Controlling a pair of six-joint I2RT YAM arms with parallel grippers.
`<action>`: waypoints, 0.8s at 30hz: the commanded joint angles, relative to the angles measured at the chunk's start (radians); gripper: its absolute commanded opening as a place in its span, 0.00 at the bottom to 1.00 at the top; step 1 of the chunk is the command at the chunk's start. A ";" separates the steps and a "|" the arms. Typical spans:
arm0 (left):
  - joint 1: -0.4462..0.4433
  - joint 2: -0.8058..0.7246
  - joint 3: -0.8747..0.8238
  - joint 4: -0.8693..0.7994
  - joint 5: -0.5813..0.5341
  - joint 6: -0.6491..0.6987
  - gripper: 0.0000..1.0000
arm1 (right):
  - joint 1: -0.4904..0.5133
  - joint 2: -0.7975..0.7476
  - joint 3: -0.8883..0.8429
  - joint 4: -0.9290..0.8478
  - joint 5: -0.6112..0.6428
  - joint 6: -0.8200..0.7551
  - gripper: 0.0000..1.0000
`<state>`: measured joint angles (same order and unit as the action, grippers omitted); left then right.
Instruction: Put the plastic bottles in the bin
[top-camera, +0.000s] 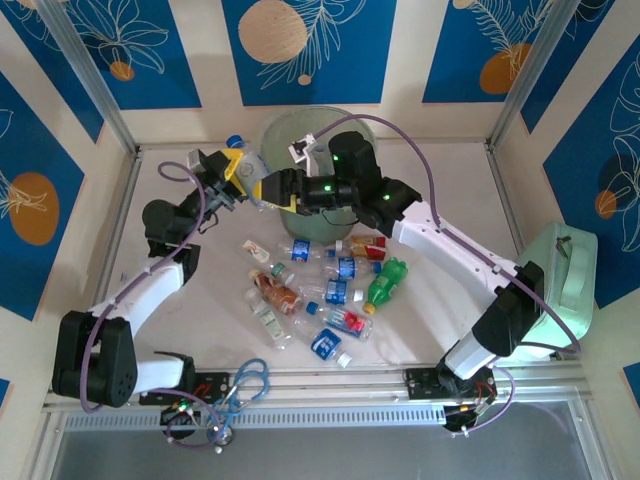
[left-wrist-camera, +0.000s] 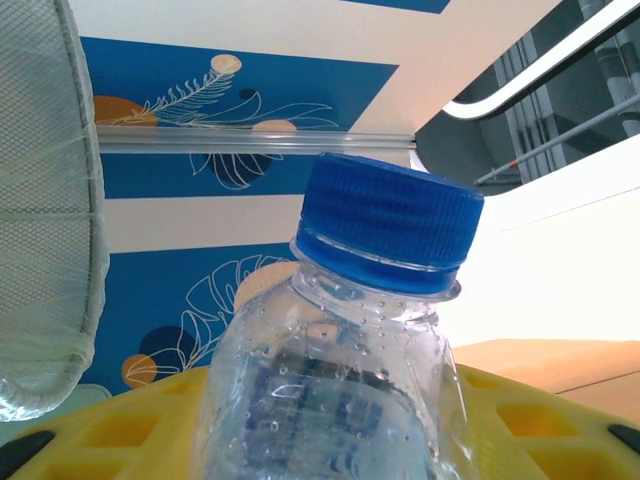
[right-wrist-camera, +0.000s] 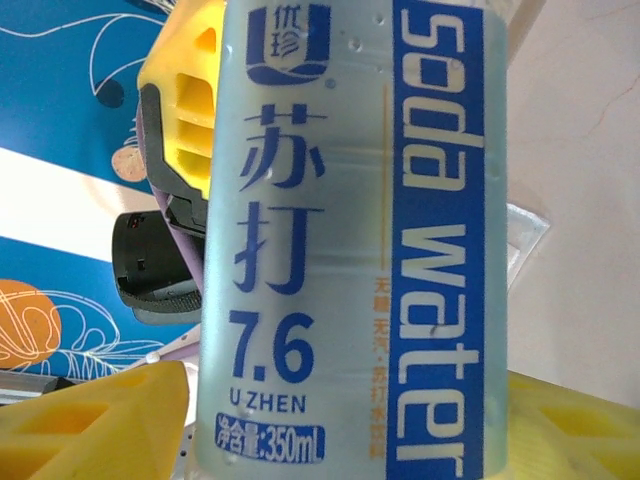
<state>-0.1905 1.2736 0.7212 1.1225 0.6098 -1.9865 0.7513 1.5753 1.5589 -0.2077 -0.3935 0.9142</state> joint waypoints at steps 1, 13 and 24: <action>0.010 0.008 -0.013 0.070 0.010 0.000 0.48 | -0.003 0.011 0.034 -0.001 -0.018 0.001 0.70; 0.010 -0.008 0.024 -0.061 0.019 0.089 0.64 | -0.012 0.014 0.074 -0.051 0.014 -0.014 0.61; 0.043 -0.181 0.142 -0.654 0.034 0.513 1.00 | -0.102 0.050 0.219 -0.203 0.118 -0.058 0.60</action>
<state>-0.1688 1.1854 0.7948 0.7582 0.6281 -1.7149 0.6788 1.6089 1.7168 -0.3470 -0.3332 0.8936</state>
